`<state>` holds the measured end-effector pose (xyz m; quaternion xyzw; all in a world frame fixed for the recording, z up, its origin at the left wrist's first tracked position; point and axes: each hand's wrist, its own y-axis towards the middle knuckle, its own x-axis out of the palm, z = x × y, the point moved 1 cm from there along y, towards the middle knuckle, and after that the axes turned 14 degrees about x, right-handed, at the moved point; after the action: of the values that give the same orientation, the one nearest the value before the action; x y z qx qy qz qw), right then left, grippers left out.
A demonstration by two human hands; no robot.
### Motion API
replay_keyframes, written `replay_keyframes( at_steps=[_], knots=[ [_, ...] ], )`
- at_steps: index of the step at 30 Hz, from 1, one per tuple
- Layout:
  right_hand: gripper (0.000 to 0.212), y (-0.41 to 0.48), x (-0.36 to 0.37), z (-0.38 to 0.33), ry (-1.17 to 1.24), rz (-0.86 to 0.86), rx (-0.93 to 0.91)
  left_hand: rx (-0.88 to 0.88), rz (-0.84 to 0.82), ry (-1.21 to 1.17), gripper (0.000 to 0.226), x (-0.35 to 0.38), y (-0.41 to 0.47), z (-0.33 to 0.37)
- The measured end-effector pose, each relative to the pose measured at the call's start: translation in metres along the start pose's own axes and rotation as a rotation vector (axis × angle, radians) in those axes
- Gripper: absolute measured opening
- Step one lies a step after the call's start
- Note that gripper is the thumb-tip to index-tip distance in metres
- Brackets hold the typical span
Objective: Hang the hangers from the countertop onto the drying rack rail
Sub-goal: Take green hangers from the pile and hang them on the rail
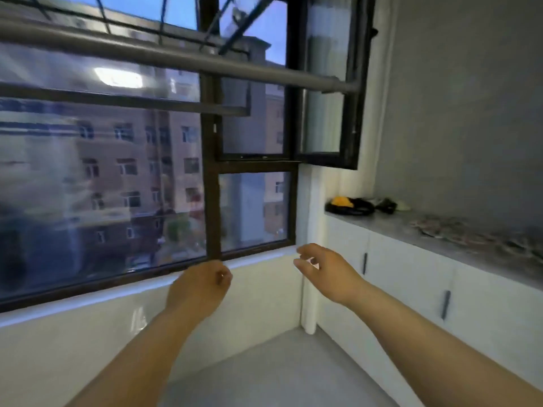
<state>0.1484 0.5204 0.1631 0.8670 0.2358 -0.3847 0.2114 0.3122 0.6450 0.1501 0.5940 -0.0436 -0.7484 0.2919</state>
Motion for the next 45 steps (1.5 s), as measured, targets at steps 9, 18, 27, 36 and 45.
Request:
replay_keyframes(
  at_steps=[9, 18, 27, 36, 45],
  knots=[
    [0.038, -0.004, -0.103, 0.219, 0.066, 0.232, 0.550, 0.198, -0.341, -0.731, 0.023, 0.188, 0.118, 0.187],
    [0.037, 0.029, -0.190, 0.378, 0.034, 0.427, 0.884, 0.373, -0.514, -0.857, 0.026, 0.317, 0.236, 0.358],
    [0.036, 0.077, -0.231, 0.508, 0.069, 0.489, 1.019, 0.461, -0.605, -0.765, 0.032, 0.415, 0.286, 0.459],
    [0.050, 0.150, -0.282, 0.613, -0.411, 0.378, 0.954, 0.496, -0.546, -0.563, 0.023, 0.478, 0.360, 0.534],
    [0.149, 0.161, -0.278, 0.656, -0.524, 0.275, 0.929, 0.619, -0.503, -0.471, 0.037, 0.523, 0.391, 0.609]
  ],
)
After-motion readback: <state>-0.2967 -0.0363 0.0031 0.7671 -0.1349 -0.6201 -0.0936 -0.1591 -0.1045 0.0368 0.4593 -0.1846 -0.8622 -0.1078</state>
